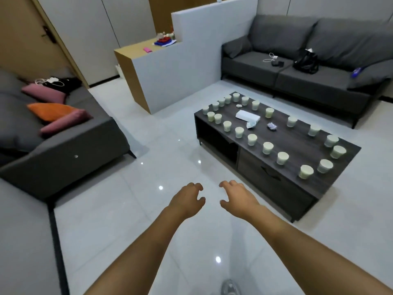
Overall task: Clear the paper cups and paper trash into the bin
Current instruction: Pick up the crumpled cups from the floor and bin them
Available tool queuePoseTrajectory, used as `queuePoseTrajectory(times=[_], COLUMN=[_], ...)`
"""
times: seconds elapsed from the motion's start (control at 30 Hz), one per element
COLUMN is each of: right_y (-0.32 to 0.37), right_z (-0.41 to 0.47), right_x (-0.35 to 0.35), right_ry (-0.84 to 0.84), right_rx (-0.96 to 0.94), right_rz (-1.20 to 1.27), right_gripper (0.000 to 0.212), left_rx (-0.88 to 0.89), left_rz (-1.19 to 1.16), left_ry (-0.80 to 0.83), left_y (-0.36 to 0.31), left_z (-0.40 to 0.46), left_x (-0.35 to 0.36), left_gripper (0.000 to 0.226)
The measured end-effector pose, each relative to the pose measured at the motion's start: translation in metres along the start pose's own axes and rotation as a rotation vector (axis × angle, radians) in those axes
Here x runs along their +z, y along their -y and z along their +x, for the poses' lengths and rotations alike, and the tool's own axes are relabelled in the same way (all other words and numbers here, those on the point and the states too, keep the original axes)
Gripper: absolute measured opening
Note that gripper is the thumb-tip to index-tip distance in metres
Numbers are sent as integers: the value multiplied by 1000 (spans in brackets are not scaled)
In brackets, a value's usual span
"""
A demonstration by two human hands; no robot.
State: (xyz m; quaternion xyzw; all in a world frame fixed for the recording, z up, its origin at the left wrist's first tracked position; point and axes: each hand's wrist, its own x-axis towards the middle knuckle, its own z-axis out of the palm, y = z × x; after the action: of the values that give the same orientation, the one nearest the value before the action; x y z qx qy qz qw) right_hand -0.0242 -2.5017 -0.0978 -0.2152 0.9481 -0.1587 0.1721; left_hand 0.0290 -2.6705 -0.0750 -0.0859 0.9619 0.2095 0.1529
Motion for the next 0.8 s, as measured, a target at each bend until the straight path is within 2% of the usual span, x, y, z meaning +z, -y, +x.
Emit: queuePoseTrajectory(times=[0.17,0.4,0.6,0.8], right_y=[7,47,103,137], right_z=[123,307,483,630], right_x=[-44,-56,-87,-122], right_ry=[1,81,89,70], right_rx=[-46,-113,-111,-101], right_rz=[-32,-71,-79,-44], right_gripper=[54,54,54,53], left_rx=[-58,-145,-148,-101], left_rz=[-50,-107,-98,-62], left_ry=[-41,-38,-24,-26], left_y=[27,109,186,228], left_z=[100,242,389,525], left_x=[-56,-119,-203,-282], left_gripper=[43,43,43,43])
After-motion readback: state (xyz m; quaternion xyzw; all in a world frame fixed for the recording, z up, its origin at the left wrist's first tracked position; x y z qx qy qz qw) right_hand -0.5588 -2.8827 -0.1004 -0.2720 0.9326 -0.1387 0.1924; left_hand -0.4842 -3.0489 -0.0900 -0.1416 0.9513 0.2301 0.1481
